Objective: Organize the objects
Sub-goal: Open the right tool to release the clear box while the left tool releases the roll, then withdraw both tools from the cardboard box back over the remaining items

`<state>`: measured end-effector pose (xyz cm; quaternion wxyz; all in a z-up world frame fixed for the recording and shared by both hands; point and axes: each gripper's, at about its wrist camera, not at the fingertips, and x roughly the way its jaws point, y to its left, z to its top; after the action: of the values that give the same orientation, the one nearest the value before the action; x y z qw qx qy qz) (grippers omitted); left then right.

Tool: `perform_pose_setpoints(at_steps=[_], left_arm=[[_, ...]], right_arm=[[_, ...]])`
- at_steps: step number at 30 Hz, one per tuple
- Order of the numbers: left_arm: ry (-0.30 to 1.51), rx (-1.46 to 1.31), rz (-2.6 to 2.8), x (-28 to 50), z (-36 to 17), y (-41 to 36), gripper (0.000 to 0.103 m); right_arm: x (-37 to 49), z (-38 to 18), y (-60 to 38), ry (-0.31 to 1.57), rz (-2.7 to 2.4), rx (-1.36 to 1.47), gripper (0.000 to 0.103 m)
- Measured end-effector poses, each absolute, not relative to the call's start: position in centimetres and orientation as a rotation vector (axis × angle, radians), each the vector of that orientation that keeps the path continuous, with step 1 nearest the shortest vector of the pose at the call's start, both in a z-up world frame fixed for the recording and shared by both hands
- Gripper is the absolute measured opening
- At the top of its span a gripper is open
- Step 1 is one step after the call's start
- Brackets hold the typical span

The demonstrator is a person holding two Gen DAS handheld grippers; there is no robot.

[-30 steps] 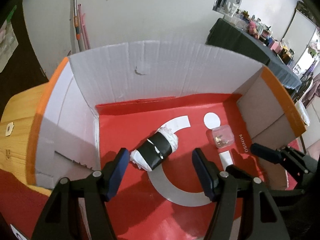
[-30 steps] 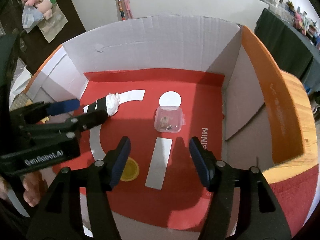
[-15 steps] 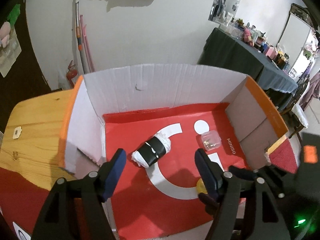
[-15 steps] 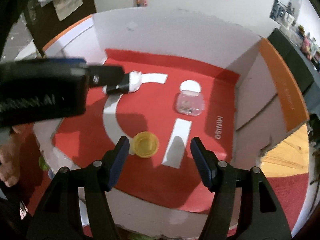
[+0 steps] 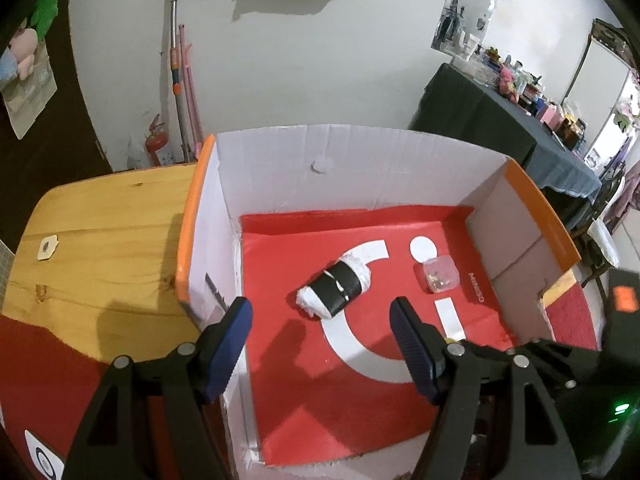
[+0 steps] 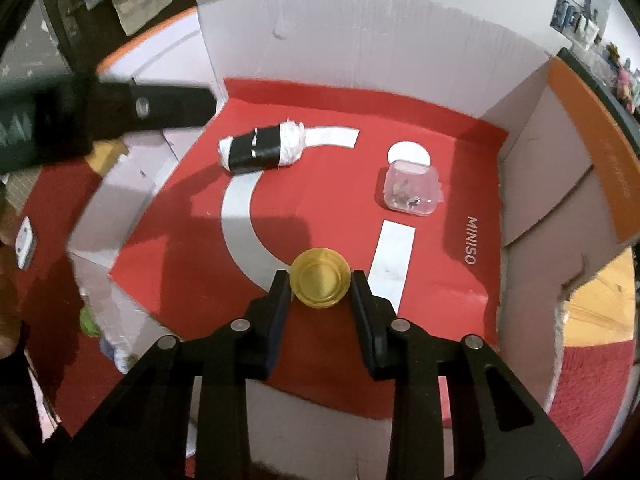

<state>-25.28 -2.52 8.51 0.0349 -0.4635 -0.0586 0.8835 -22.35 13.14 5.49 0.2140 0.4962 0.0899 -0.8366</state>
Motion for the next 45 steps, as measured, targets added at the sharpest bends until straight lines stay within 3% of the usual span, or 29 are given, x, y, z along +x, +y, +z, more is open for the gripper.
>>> perform_pose_setpoints(at_steps=[8,16,26,27,28,30,35,45], left_arm=[[-0.137,-1.374,2.699,-21.1,8.8,-1.7,0.073],[-0.11,-1.32,2.693,-16.6,8.9,-0.2,0.079],[-0.146,-1.357,2.681,-13.8,7.0,0.0,0.08],[-0.144,-1.36,2.681,-13.6,6.8,0.0,0.08],[-0.141,-1.362,2.683,-13.4,6.6,0.1,0.081],[-0.137,-1.367,2.686,-13.1,6.3,0.1,0.082],[-0.138,-1.376,2.687,-12.4,5.6,-0.1,0.083],[-0.1,-1.357,2.705,-10.9,4.9,0.0,0.094]], right_arm=[[-17.2,9.2,15.3,0.177,-2.311,1.29,0.029],[-12.3,8.0,15.6,0.152,-2.292,1.312,0.029],[-10.4,7.4,16.7,0.098,-2.314,1.305,0.032],[-10.3,7.4,16.7,0.099,-2.316,1.304,0.039],[-10.2,7.3,16.7,0.102,-2.323,1.3,0.053],[-10.0,7.3,16.7,0.108,-2.336,1.288,0.06],[-9.6,7.1,16.8,0.087,-2.336,1.279,0.06],[-8.8,7.3,17.7,0.048,-2.357,1.264,0.061]])
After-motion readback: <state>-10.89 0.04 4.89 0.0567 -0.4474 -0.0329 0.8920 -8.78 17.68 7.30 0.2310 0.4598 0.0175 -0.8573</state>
